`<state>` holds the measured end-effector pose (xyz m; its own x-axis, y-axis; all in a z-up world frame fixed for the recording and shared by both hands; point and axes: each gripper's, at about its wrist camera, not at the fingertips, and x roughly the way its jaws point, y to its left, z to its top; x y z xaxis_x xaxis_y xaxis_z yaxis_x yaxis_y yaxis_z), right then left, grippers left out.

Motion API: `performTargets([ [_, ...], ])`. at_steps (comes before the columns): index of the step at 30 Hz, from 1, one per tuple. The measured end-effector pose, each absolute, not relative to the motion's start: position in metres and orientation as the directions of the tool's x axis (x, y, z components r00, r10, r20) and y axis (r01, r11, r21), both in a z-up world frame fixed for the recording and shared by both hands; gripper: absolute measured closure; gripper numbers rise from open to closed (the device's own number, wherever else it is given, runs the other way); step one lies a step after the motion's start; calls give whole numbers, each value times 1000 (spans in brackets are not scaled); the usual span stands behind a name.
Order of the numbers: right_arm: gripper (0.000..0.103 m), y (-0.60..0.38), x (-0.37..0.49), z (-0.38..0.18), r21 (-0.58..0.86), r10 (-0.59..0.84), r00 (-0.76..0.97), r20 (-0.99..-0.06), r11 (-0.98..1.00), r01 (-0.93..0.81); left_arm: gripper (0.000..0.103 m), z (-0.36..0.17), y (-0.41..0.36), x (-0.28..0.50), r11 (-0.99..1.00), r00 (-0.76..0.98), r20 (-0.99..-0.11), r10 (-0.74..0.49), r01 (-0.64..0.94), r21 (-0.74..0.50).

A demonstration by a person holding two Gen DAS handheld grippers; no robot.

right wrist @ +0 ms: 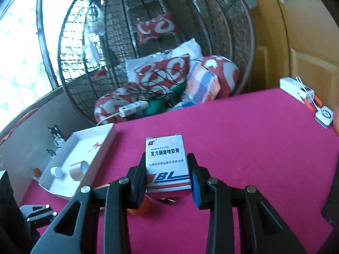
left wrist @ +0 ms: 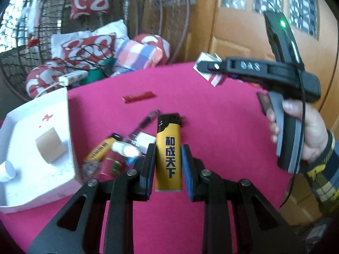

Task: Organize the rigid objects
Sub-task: 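Place the yellow lighter and white medicine box into the white tray with both tools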

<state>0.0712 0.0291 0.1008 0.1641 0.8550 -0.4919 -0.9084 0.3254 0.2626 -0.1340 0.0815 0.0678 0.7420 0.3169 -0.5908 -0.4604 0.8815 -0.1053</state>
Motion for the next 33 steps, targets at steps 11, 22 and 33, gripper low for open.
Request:
performTargets([
  [11, 69, 53, 18, 105, 227, 862, 58, -503, 197, -954, 80, 87, 118, -182, 769, 716, -518, 468, -618, -160],
  [22, 69, 88, -41, 125, 148, 890, -8, -456, 67, -987, 80, 104, 158, -232, 641, 631, -476, 612, -749, -169],
  [33, 69, 143, -78, 120, 117, 837, -105, -536, -50, -992, 80, 98, 223, -280, 485, 504, -511, 697, -855, -182],
])
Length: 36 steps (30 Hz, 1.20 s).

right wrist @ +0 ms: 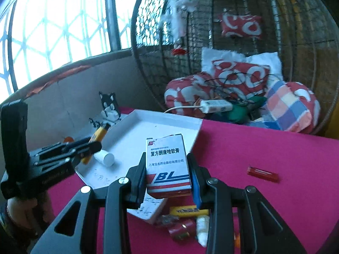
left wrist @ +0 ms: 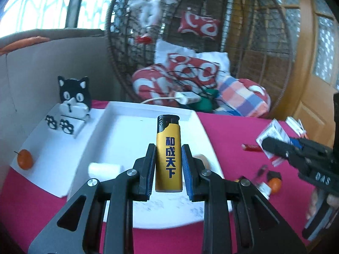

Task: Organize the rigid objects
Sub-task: 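Place the yellow lighter and white medicine box into the white tray with both tools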

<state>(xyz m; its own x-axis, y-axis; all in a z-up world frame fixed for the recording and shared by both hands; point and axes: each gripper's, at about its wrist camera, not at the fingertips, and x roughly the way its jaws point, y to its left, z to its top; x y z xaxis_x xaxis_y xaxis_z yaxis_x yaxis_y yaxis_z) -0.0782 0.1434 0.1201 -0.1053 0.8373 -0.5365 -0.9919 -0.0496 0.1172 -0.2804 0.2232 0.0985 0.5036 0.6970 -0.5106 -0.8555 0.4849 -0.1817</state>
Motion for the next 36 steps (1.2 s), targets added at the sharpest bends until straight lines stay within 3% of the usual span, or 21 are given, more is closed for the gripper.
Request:
performTargets([
  [12, 69, 232, -93, 95, 162, 765, -125, -632, -27, -986, 80, 79, 277, -270, 400, 380, -593, 710, -911, -105],
  [23, 68, 270, -107, 54, 86, 697, -68, -714, -9, -996, 80, 59, 296, -261, 371, 357, -643, 678, -921, -119],
  [30, 67, 267, -111, 58, 59, 722, -62, -689, -29, -998, 79, 57, 299, -263, 360, 358, -654, 667, -923, -138],
  [31, 62, 265, -112, 60, 53, 727, -59, -684, -31, -998, 79, 58, 298, -264, 354, 354, -648, 674, -925, -136],
  [32, 46, 263, -112, 62, 50, 735, -56, -676, -30, -998, 75, 60, 297, -266, 344, 348, -642, 684, -929, -137],
  [34, 19, 256, -110, 68, 51, 762, -44, -646, -15, -999, 53, 65, 295, -274, 314, 338, -612, 715, -937, -150],
  [36, 17, 244, -100, 76, 79, 792, -48, -608, 1, -997, 9, 68, 294, -282, 299, 337, -578, 743, -940, -163],
])
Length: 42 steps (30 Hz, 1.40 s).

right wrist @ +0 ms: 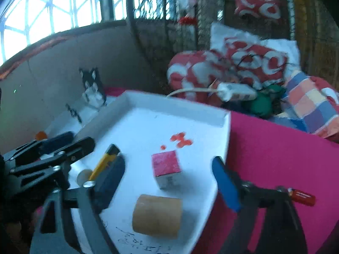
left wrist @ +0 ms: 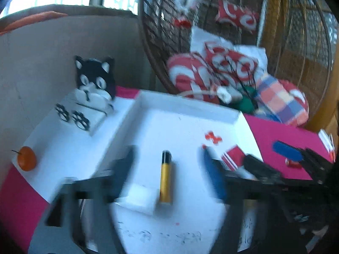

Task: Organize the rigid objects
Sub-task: 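Place the yellow lighter and white medicine box into the white tray with both tools, then grasp the orange with the right tool while the left tool grasps the eye-drop bottle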

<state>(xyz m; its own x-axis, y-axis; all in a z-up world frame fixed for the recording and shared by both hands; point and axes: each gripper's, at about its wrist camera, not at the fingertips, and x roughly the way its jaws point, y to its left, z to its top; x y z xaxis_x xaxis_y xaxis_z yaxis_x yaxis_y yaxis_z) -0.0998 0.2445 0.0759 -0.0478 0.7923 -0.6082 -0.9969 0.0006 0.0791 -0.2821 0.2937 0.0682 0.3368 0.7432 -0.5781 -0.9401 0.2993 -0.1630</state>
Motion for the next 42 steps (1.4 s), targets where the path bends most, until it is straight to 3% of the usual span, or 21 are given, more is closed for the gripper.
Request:
performTargets([
  [1, 16, 240, -95, 79, 86, 801, -43, -598, 11, -996, 0, 71, 292, -287, 293, 338, -560, 756, -940, -172],
  [7, 16, 186, -47, 107, 89, 857, 39, -513, 99, -991, 0, 87, 270, -298, 258, 308, -489, 816, -951, -169],
  [10, 13, 151, -13, 117, 81, 885, 102, -454, 155, -984, 0, 98, 245, -295, 298, 341, -405, 848, -940, -168],
  [13, 0, 125, 16, 107, 39, 857, 187, -480, 234, -971, 0, 102, 221, -287, 369, 405, -354, 843, -914, -167],
  [18, 0, 89, 39, 70, 23, 790, 214, -575, 277, -961, 0, 93, 197, -259, 523, 555, -399, 730, -829, -198],
  [27, 1, 56, 38, 45, 102, 801, 112, -588, 211, -972, 0, 64, 163, -203, 732, 690, -525, 498, -659, -173],
  [30, 14, 64, 32, 40, 116, 774, 75, -629, 189, -975, 0, 60, 150, -191, 777, 707, -543, 452, -612, -150],
  [32, 35, 69, 32, 33, 140, 744, 51, -666, 192, -971, 0, 58, 140, -182, 799, 702, -556, 445, -592, -108],
  [37, 40, 78, 37, 19, 235, 716, 9, -698, 241, -941, 0, 55, 129, -165, 834, 700, -575, 424, -549, -54],
  [39, 50, 78, 37, 20, 250, 720, -2, -694, 238, -939, 0, 52, 130, -157, 844, 690, -590, 419, -536, -29],
  [40, 66, 77, 37, 21, 248, 720, -2, -694, 236, -940, 0, 51, 130, -153, 847, 687, -596, 416, -531, -21],
  [42, 66, 72, 39, 21, 253, 717, -8, -697, 235, -939, 0, 49, 131, -145, 855, 682, -607, 407, -519, -10],
])
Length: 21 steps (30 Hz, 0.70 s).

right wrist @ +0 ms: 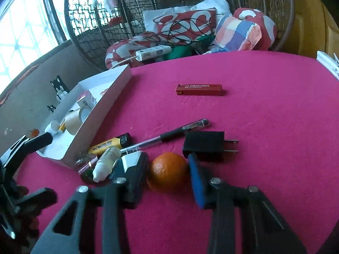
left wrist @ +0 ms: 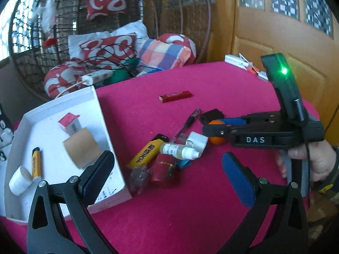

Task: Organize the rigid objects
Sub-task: 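Grasp the orange with the right tool while the left tool grasps the eye-drop bottle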

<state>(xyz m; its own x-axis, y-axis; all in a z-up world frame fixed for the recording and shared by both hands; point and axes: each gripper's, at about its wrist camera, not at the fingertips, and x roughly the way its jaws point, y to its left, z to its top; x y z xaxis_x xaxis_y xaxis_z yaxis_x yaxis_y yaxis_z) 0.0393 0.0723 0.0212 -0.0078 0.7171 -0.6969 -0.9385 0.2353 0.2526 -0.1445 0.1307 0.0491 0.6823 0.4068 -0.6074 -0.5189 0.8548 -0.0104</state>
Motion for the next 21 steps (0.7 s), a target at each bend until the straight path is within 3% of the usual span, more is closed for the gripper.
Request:
performTargets([
  [14, 66, 33, 74, 15, 399, 753, -59, -655, 278, -874, 4, 21, 138, -79, 873, 595, -734, 328, -488, -6],
  [21, 66, 28, 82, 14, 444, 767, -69, -637, 293, -847, 5, 1, 103, -65, 916, 622, -764, 170, -386, -110],
])
